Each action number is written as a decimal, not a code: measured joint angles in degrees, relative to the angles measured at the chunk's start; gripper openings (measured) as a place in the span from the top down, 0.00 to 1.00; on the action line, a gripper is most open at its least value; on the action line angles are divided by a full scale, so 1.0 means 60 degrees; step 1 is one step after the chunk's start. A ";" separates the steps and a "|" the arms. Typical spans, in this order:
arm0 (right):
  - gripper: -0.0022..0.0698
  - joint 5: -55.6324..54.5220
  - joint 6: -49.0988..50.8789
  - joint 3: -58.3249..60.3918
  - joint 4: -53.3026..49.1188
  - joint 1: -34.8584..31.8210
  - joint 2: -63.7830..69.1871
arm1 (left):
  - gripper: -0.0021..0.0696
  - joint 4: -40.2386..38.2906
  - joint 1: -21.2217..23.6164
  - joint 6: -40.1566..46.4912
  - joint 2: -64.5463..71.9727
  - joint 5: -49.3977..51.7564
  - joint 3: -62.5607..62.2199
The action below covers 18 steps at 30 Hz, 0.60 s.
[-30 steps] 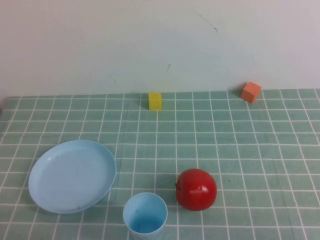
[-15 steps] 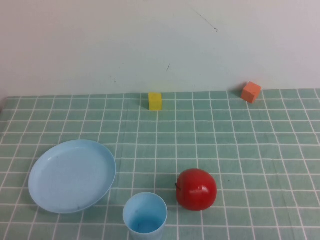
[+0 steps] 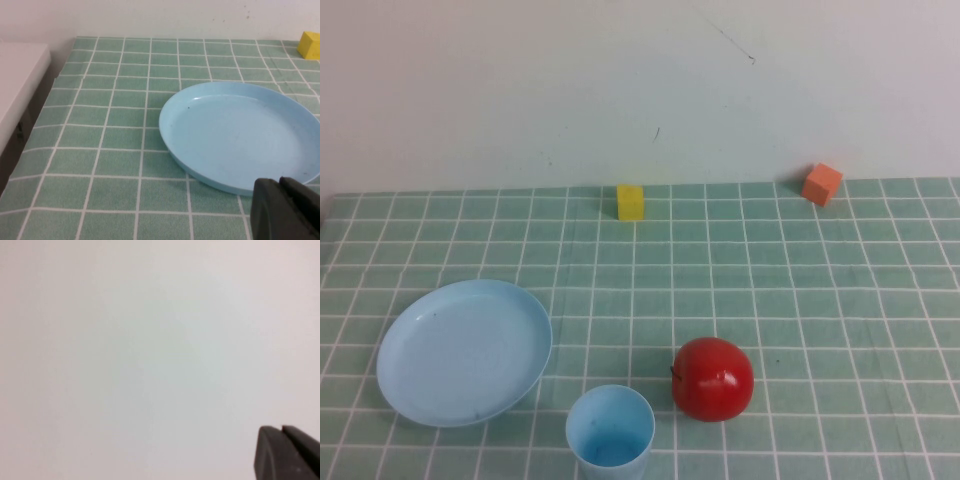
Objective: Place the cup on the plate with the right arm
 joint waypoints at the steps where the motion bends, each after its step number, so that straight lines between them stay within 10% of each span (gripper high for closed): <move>1: 0.97 0.0268 0.0000 -0.0360 -0.0341 0.0000 0.0000 | 0.98 0.0000 -0.0005 0.0000 0.0000 0.0000 0.0000; 18: 0.97 0.5706 -0.0109 -0.5391 -0.1943 0.0000 0.1904 | 0.98 0.0000 -0.0005 0.0000 0.0000 0.0000 0.0000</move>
